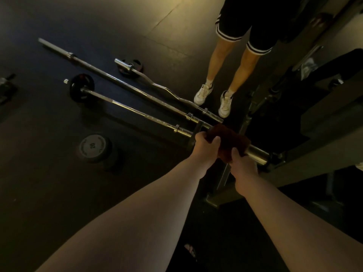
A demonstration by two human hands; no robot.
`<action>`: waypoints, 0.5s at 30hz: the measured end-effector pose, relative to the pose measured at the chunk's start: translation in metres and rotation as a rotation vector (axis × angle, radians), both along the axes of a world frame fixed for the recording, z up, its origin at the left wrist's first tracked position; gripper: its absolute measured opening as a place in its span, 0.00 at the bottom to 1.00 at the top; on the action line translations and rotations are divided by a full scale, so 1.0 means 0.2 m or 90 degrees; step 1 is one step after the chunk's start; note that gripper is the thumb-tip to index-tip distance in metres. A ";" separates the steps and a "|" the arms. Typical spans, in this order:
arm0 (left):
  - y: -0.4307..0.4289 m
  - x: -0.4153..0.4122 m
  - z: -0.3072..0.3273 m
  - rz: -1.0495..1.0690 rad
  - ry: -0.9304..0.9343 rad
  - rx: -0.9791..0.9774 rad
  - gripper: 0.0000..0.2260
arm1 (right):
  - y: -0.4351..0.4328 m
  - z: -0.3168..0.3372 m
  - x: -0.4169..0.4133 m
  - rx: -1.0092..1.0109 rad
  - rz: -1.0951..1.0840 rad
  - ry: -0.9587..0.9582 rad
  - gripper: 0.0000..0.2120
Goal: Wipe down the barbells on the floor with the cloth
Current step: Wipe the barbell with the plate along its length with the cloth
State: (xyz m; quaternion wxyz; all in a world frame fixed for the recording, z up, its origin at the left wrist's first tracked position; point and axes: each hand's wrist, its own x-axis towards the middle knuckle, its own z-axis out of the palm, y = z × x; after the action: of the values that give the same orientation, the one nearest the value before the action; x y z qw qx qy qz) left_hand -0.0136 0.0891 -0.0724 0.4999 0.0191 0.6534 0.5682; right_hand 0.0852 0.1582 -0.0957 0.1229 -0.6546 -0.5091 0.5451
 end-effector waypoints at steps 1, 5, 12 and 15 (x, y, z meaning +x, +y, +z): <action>0.00 -0.01 -0.01 0.002 0.012 -0.009 0.23 | -0.01 0.01 -0.01 0.013 0.008 0.001 0.19; -0.02 -0.02 0.00 -0.033 0.056 -0.054 0.19 | -0.06 0.08 -0.02 0.039 0.036 0.043 0.09; -0.29 -0.18 0.19 -0.023 -0.005 -0.033 0.12 | -0.25 0.27 -0.13 -0.163 -0.006 0.249 0.14; -0.49 -0.30 0.32 -0.008 -0.005 -0.038 0.12 | -0.38 0.39 -0.27 -0.309 0.038 0.294 0.12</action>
State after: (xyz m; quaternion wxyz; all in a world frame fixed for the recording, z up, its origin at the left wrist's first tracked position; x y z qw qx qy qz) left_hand -0.0729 -0.0092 -0.0080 0.5068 0.0060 0.6679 0.5450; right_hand 0.0304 0.0816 -0.0180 0.0598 -0.5092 -0.3422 0.7874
